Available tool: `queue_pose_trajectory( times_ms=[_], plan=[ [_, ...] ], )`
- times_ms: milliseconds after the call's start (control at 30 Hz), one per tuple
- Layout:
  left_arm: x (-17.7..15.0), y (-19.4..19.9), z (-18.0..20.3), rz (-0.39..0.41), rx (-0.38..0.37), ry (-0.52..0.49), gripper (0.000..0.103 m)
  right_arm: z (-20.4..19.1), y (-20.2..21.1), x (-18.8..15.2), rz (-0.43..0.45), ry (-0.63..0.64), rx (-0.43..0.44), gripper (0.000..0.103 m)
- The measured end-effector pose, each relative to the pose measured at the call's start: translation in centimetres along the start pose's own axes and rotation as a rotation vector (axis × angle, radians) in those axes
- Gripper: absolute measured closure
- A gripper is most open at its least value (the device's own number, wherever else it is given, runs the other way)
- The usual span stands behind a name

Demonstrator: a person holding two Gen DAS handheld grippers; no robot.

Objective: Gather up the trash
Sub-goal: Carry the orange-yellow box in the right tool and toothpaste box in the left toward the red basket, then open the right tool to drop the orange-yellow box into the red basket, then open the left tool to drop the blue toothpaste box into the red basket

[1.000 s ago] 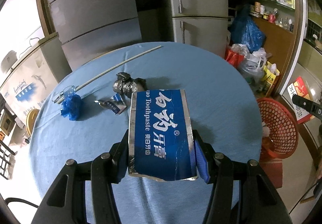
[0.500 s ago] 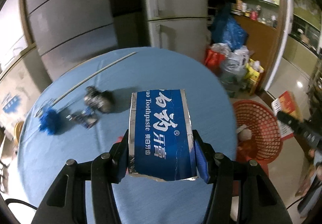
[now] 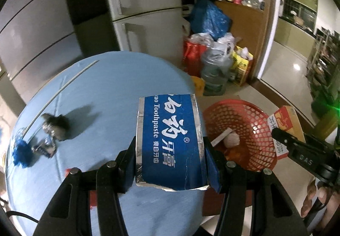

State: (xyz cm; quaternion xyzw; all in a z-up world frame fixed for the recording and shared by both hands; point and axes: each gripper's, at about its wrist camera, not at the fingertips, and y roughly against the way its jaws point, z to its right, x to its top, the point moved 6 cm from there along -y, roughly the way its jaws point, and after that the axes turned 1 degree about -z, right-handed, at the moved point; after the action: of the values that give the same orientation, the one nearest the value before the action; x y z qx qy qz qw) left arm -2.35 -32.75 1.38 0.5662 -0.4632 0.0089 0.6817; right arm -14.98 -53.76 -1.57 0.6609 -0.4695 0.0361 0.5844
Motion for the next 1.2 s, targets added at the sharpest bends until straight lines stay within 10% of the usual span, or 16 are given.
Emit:
queue_pose_trajectory(
  times_ms=[433,600,1200],
  plan=[
    [1.4,-2.6,3.5,-0.028,-0.033,-0.062,0.046,2.5,-3.9,0.2,-0.069,-0.039,0.003,0.053],
    [1.5,-3.7,4.2,-0.046,-0.036,-0.074,0.046,3.4,-6.2,-0.2,-0.12,-0.065,0.003,0.029],
    [1.3,-8.7,10.7,-0.178,-0.198,-0.159,0.042,8.6,-2.1,0.1,-0.047,-0.177,-0.031,0.027]
  ],
)
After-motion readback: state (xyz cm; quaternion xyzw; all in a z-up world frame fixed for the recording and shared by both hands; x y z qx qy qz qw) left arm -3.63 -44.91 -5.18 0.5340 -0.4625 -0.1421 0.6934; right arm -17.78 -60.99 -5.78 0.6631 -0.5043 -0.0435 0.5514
